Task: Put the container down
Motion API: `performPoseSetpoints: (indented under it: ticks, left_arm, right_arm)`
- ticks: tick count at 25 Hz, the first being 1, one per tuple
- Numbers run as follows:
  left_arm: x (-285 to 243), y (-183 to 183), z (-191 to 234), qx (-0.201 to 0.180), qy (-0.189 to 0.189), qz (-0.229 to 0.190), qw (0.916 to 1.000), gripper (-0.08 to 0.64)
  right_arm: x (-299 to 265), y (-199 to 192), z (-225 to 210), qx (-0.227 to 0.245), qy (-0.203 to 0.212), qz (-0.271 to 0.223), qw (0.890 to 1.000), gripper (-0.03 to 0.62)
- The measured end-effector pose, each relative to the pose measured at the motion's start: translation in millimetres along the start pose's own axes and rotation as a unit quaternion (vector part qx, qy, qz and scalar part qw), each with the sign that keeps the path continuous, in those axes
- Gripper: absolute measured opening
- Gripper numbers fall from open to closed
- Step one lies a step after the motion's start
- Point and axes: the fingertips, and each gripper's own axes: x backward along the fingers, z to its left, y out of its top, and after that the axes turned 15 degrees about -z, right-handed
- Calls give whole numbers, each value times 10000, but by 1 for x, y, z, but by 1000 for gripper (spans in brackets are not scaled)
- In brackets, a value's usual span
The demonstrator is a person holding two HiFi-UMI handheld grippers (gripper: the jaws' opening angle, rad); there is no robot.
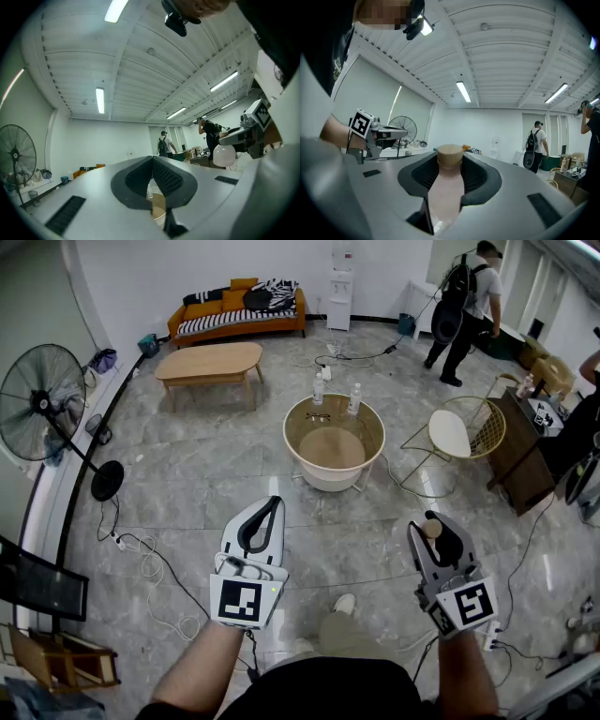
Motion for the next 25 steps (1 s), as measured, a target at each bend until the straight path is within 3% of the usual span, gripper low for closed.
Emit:
performPoseSetpoints:
  ticks: [6, 25]
  left_arm:
    - [-26, -19, 0, -62, -11, -18, 10000, 15]
    - [-109, -72, 10, 97, 163, 172, 9997, 15]
  right_arm:
    - [-24, -7, -14, -248, 67, -260, 9993, 147]
    - [-89, -45, -87, -284, 161, -17, 9995, 147]
